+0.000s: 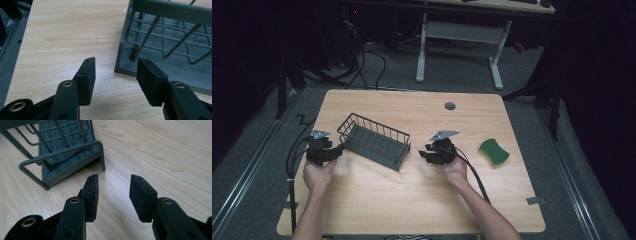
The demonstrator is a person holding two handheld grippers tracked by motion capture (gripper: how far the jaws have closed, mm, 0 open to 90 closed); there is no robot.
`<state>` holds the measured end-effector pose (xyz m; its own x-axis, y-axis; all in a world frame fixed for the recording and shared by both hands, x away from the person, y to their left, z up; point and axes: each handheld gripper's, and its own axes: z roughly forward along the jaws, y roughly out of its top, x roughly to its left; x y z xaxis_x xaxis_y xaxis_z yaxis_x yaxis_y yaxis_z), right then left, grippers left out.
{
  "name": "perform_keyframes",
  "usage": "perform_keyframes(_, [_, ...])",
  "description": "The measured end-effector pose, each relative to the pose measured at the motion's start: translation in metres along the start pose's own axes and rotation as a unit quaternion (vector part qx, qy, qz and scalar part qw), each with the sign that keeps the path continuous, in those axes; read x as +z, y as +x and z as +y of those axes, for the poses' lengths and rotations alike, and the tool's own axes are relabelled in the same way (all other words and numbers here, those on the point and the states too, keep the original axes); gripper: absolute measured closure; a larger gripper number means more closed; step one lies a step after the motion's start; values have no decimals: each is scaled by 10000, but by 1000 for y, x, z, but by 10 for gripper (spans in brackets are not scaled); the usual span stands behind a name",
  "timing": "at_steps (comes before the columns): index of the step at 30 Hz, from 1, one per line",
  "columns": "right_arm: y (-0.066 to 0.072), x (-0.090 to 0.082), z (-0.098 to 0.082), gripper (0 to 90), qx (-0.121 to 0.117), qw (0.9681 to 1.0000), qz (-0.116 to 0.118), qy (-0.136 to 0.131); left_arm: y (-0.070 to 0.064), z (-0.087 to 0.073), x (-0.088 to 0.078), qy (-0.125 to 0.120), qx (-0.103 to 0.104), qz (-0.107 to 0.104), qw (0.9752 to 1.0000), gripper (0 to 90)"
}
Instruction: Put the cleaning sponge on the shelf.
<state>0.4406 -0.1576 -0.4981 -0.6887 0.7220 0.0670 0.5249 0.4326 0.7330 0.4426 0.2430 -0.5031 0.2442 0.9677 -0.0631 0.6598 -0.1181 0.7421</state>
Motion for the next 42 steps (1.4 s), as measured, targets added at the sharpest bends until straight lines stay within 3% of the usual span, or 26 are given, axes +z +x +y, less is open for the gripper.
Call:
perform_keyframes(6, [5,29,8,620,-129,9996,72,230,3,0,5,-6,-68,-113,9999,548])
perform_keyframes(15, [6,46,15,665,-146,9991,120,384,3,-1,13,3,-106,-239,9997,619])
perform_keyframes(20, [3,48,15,719,-142,9990,183,379,6,-2,16,-10,-148,-395,9991,692])
perform_keyframes(26, [3,48,17,821,-238,9986,304,361,4,-2,18,-22,-113,-438,9990,792])
perform_keyframes(34, [-4,44,15,855,-212,9984,326,404,0,-2,18,16,-25,-472,9989,853])
perform_keyframes(41, [-14,36,11,855,-48,9985,297,466,-10,-1,22,51,-88,-737,9972,854])
perform_keyframes(42, [-19,33,9,855,-48,9986,239,468,-13,1,23,84,-14,-728,9973,856])
